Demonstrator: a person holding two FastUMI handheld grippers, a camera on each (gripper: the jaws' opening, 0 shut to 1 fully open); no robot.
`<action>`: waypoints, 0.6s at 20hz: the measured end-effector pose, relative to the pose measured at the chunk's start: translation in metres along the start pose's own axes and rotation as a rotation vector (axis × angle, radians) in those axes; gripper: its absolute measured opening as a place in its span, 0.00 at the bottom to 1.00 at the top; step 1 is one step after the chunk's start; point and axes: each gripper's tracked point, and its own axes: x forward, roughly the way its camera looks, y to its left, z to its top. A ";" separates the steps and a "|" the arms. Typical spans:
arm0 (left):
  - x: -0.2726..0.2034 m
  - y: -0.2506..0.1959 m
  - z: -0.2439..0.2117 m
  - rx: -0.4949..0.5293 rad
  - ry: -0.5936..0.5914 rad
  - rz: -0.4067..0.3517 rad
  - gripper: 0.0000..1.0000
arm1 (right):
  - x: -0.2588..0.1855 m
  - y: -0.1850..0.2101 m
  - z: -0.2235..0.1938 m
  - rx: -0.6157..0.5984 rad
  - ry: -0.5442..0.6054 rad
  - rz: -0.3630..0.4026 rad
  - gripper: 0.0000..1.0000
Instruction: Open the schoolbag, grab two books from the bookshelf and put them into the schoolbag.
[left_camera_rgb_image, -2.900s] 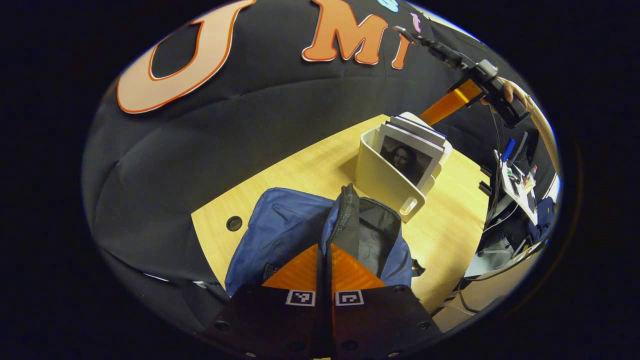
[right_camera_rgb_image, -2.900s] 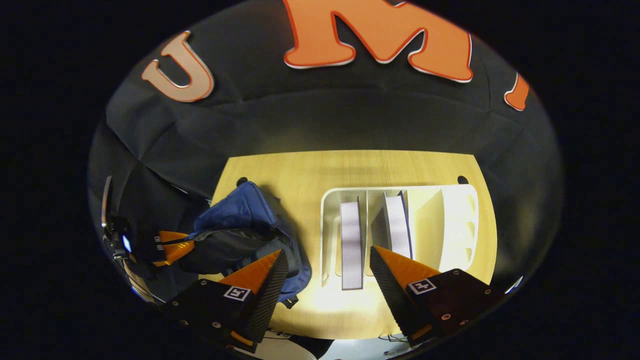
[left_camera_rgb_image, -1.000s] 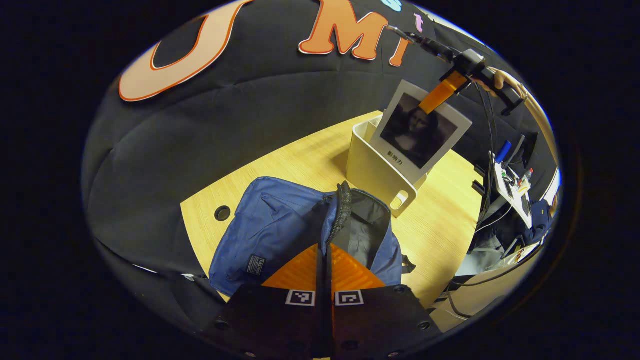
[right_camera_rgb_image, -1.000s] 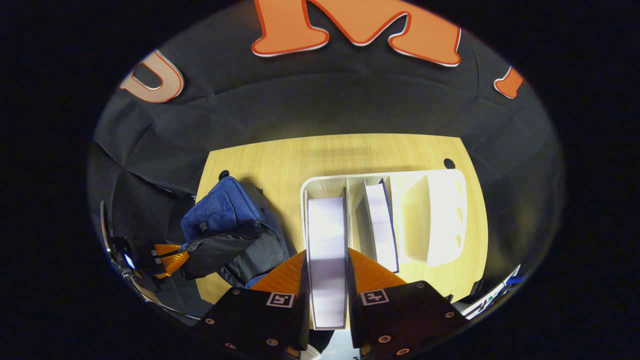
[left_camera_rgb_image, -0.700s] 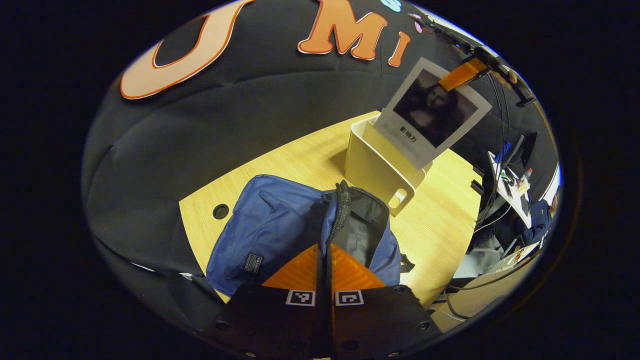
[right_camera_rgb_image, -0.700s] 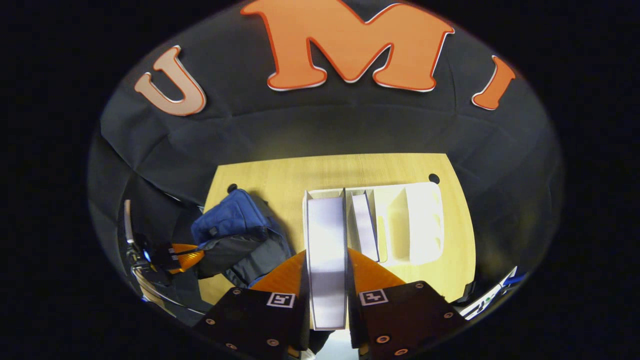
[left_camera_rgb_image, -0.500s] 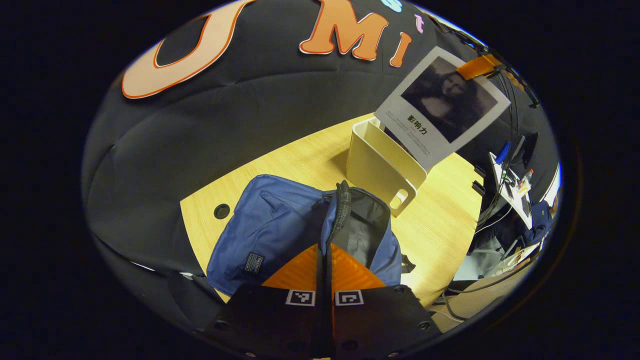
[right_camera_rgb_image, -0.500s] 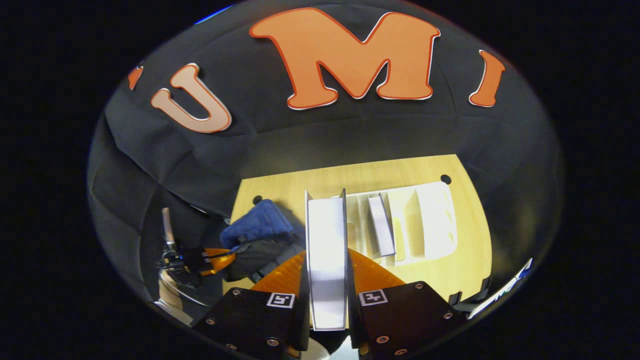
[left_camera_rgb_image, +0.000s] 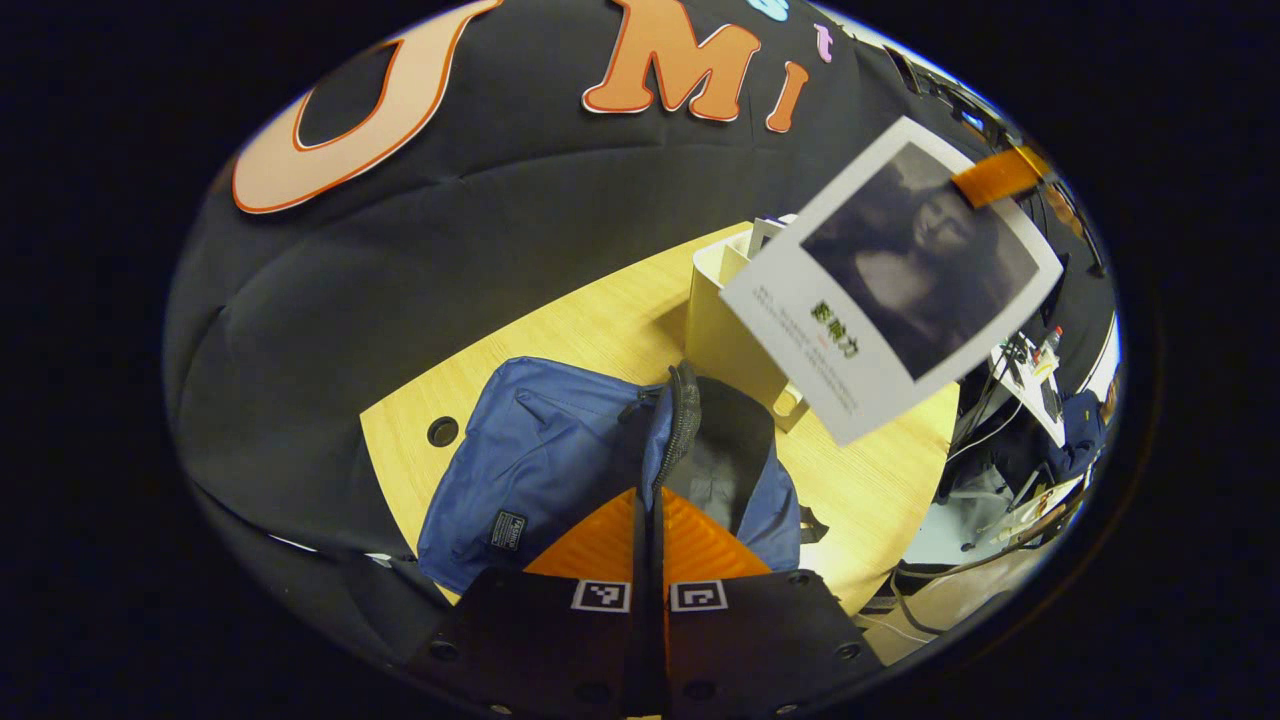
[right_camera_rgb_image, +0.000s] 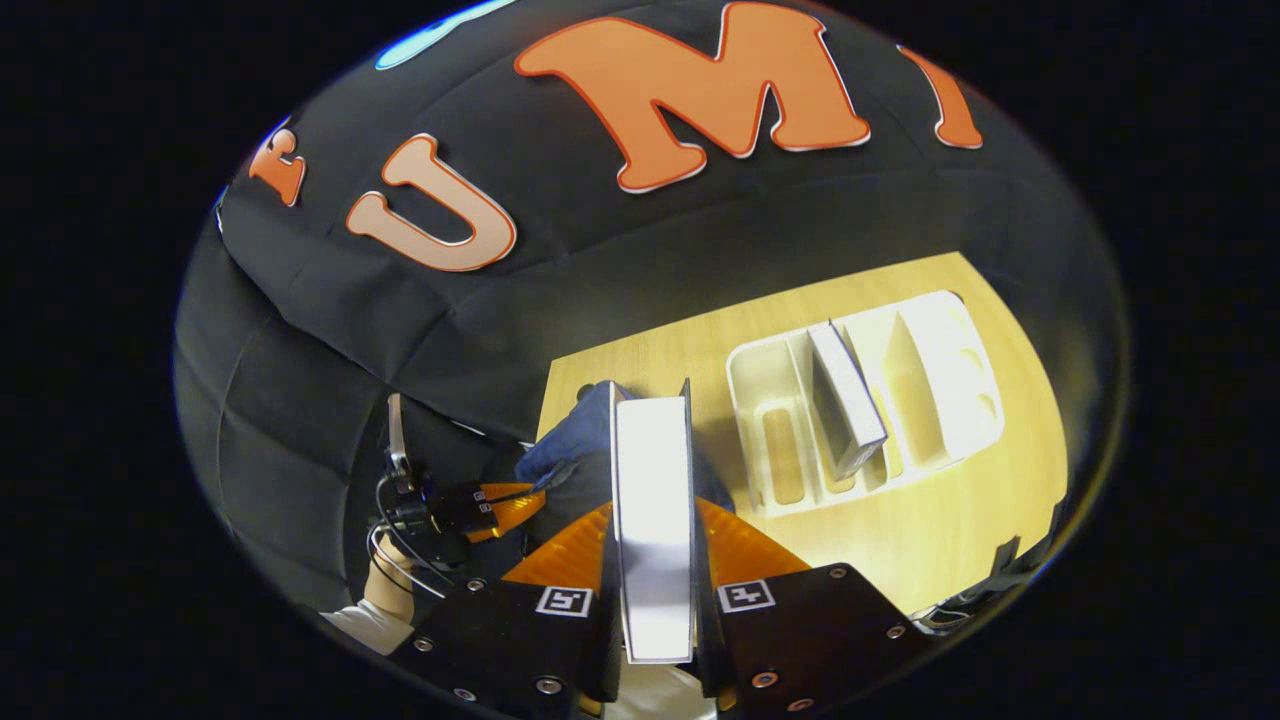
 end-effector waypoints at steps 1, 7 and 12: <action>-0.001 0.000 0.000 -0.003 0.004 0.000 0.01 | 0.008 -0.001 -0.011 0.023 0.011 0.019 0.31; -0.011 0.000 0.010 0.013 0.012 0.040 0.01 | 0.049 -0.032 -0.056 0.217 0.018 0.064 0.31; -0.015 -0.014 0.021 0.034 0.013 0.041 0.01 | 0.109 -0.051 -0.087 0.412 -0.017 0.094 0.31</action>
